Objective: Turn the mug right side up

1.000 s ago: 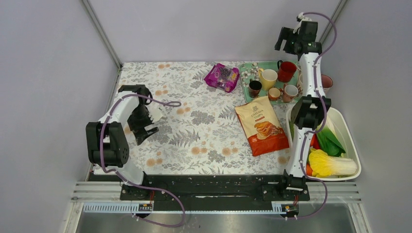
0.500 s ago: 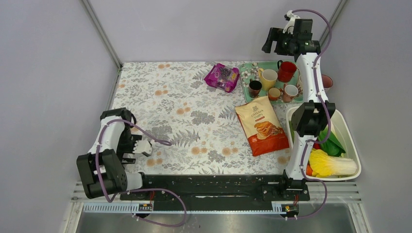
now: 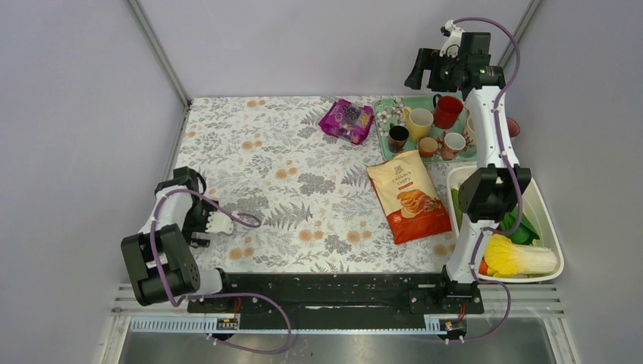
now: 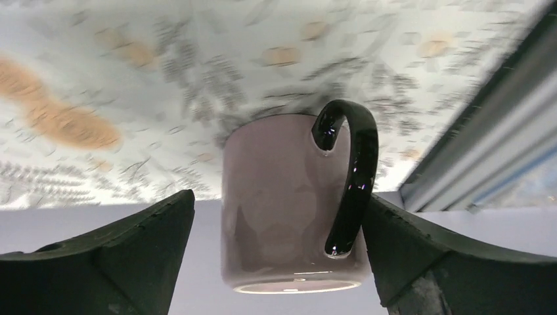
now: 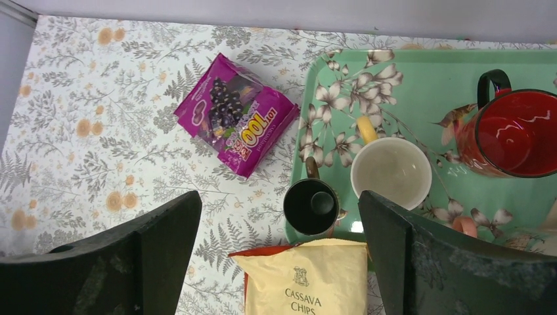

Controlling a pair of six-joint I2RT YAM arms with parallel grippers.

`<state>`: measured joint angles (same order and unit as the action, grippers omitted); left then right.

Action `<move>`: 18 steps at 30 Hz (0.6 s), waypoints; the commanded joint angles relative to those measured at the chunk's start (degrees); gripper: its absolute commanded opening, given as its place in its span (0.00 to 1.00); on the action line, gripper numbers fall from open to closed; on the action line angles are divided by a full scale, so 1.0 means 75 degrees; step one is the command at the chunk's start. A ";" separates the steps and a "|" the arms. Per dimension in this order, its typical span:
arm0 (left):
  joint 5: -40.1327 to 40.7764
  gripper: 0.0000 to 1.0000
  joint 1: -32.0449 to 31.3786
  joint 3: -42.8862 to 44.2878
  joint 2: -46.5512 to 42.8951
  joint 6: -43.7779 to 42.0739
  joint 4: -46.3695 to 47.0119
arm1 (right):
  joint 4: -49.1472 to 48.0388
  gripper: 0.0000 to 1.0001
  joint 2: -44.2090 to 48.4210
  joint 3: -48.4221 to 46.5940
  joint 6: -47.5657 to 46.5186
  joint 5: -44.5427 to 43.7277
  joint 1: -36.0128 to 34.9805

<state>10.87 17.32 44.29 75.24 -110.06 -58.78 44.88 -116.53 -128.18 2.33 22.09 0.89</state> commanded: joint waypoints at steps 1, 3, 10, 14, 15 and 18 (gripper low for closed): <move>-0.0602 0.99 0.0034 0.0970 0.0733 0.0980 0.1543 | -0.0110 0.99 0.0576 0.0094 -0.0147 0.0464 -0.0030; -0.0767 0.99 0.0025 0.1576 0.1196 0.1591 0.1211 | -0.0098 0.99 0.0595 0.0158 -0.0174 0.0543 -0.0047; -0.0955 0.95 -0.0233 0.1960 0.1680 0.2368 0.0198 | -0.0014 0.99 0.0519 0.0239 -0.0201 0.0707 -0.0064; -0.0735 0.87 -0.0341 0.1736 0.1888 0.2504 0.0286 | 0.0062 0.99 0.0430 0.0149 -0.0198 0.0862 -0.0083; -0.0654 0.86 -0.0348 0.1754 0.1952 0.2561 0.0364 | 0.0083 1.00 0.0421 0.0119 -0.0204 0.0921 -0.0081; -0.0411 0.83 -0.0344 0.1887 0.2175 0.2771 0.0673 | 0.0088 1.00 0.0394 0.0080 -0.0189 0.1044 -0.0082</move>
<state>6.46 14.68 57.82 90.00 -91.96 -55.29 45.39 -114.48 -126.30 1.74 27.20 0.73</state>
